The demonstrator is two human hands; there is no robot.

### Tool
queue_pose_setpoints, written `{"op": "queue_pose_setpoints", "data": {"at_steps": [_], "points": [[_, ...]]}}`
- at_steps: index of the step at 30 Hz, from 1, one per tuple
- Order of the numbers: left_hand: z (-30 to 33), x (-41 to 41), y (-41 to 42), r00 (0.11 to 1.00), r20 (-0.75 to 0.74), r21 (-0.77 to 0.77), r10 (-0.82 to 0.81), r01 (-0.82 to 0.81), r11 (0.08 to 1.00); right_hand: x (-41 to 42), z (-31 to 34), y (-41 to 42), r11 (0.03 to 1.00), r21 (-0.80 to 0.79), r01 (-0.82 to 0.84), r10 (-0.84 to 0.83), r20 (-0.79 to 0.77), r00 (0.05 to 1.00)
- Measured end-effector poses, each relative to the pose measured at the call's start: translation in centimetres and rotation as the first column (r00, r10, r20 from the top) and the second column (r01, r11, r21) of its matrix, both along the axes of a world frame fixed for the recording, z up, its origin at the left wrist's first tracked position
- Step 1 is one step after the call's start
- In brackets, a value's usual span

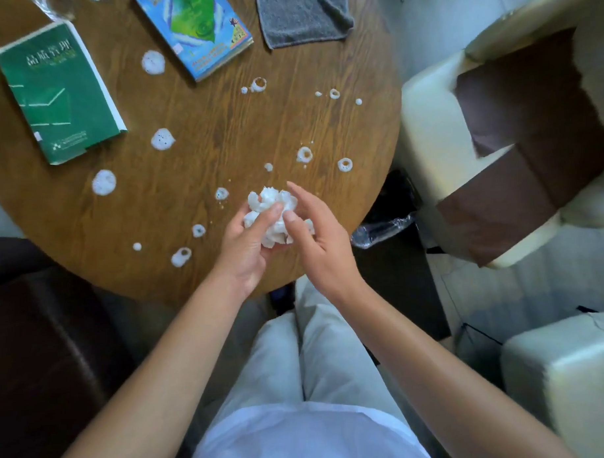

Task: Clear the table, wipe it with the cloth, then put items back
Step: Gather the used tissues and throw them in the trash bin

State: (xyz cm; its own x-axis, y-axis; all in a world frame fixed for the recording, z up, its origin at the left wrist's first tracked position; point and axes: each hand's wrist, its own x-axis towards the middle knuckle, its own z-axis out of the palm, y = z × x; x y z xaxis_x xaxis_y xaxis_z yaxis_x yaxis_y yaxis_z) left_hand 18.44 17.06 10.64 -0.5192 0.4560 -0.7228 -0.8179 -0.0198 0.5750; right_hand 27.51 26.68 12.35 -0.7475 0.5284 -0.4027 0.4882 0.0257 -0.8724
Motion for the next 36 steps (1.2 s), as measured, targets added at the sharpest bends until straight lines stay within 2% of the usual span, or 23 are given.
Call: {"op": "queue_pose_setpoints", "data": {"at_steps": [2,6,13,19,22,25,28,31,36], "points": [[0.6,1.9,-0.4,1.000,0.024,0.006,0.016,-0.016,1.000,1.6,0.3,-1.2,0.996,0.047,-0.070,0.070,0.009,0.998],[1.3,5.2,-0.1,0.993,0.118,0.038,-0.024,0.020,0.999,5.4,-0.1,-2.1,0.986,0.164,-0.017,0.016,0.009,1.000],[2.1,10.3,1.1,0.979,0.177,0.011,-0.105,0.105,0.994,10.7,-0.4,-1.1,0.976,0.216,0.002,-0.023,0.098,0.995],[0.0,14.8,4.2,0.975,0.124,-0.104,-0.187,0.200,0.974,15.1,-1.9,0.9,0.981,0.178,0.071,-0.095,0.130,0.987],[-1.9,17.1,6.2,0.964,0.087,-0.196,-0.252,0.265,0.944,17.7,-3.3,2.8,0.972,0.224,0.071,-0.119,0.207,0.971],[-3.5,19.5,8.2,0.960,0.099,-0.261,-0.263,0.280,0.924,20.1,-4.3,4.7,0.959,0.255,0.126,-0.183,0.216,0.959],[-4.9,20.8,10.3,0.953,0.102,-0.267,-0.286,0.303,0.915,21.7,-5.2,6.6,0.959,0.205,0.196,-0.238,0.206,0.949],[-5.9,21.6,11.8,0.948,0.106,-0.291,-0.302,0.320,0.902,22.5,-6.1,8.2,0.972,0.137,0.193,-0.221,0.231,0.948],[-8.0,21.8,13.8,0.949,0.161,-0.343,-0.272,0.312,0.886,22.5,-8.1,10.8,0.966,-0.037,0.256,-0.240,0.241,0.940]]}}
